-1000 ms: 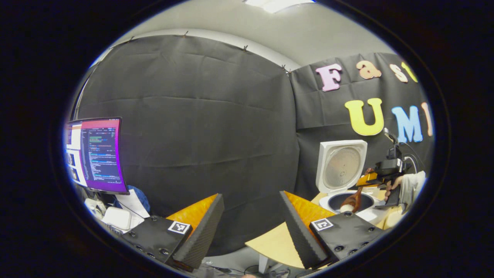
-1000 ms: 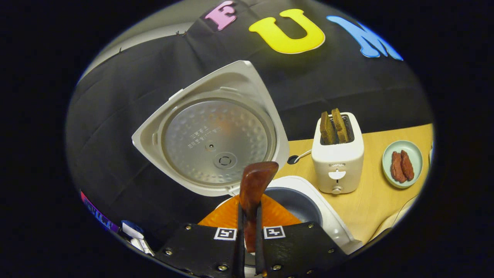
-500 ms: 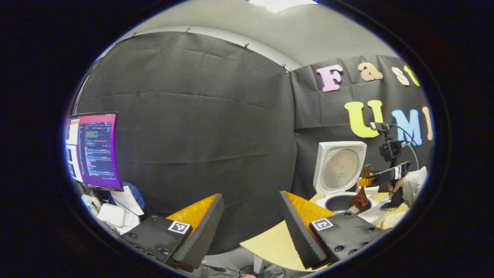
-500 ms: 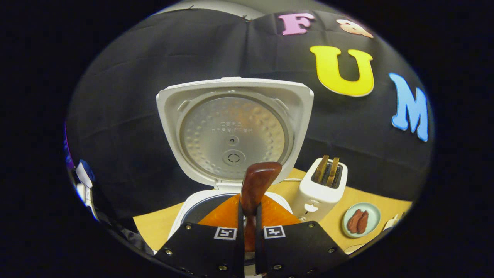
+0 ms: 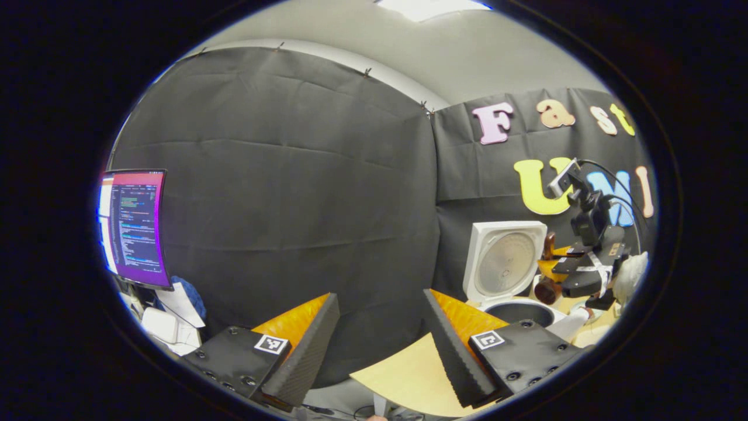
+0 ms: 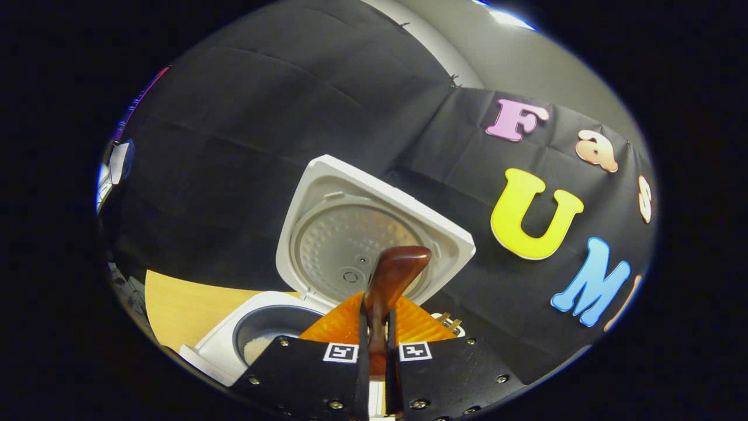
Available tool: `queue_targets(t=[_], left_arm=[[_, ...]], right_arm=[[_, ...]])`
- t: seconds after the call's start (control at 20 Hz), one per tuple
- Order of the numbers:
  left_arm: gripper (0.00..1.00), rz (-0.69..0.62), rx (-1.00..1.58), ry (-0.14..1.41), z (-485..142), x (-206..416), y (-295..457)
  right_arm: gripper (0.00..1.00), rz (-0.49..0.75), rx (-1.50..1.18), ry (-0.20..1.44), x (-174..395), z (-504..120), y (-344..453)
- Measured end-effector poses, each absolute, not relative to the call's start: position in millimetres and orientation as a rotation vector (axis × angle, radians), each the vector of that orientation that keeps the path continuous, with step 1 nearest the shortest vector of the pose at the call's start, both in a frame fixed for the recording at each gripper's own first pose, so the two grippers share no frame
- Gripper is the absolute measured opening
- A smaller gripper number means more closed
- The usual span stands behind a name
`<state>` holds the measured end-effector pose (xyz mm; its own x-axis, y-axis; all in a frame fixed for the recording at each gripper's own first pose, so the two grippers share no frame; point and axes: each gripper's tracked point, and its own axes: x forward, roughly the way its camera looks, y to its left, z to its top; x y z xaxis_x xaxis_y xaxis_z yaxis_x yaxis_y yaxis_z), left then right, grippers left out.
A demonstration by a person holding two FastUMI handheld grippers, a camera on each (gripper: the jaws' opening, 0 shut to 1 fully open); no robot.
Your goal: Close the left gripper, press the button to open the rice cooker; take a wooden spoon from the chopstick holder with the right hand, scoop a spoonful of rice and pour it into the rice cooker, then put the wooden spoon back into the chopstick holder.
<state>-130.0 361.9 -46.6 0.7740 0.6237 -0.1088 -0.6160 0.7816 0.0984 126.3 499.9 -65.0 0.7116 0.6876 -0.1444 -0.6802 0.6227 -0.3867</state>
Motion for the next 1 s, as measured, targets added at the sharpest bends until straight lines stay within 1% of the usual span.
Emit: queue_targets(t=[0.15,0.35,0.65,1.0], left_arm=[[1.0,0.65,0.058,0.128,-43.6,-121.1,356.1],[1.0,0.606,0.06,0.114,-36.1,-101.4,346.3],[1.0,0.5,0.048,0.081,-22.5,-60.3,307.4],[1.0,0.353,0.036,0.07,-15.8,-13.6,230.7]], right_arm=[[0.11,0.778,-0.321,-0.037,119.9,-31.2,478.5],[0.11,0.747,-0.131,0.025,126.1,-4.0,432.2],[0.11,0.604,-0.039,0.033,145.1,8.5,319.1],[0.11,0.407,0.034,0.082,159.8,-17.0,184.3]])
